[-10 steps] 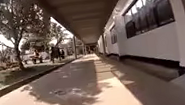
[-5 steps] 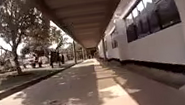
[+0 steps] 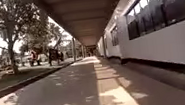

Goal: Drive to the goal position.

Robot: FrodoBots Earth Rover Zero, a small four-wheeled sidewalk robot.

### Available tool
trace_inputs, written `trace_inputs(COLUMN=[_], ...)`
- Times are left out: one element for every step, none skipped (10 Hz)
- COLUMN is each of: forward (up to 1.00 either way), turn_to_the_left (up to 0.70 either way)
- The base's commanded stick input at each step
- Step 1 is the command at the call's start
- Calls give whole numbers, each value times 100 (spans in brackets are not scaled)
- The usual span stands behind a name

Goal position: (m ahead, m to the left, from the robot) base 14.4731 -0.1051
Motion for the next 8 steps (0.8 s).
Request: trace_inputs(forward=[50,50,50,50,50,50,50,50], turn_to_the_left=[0,0,0,0,0,0,0,0])
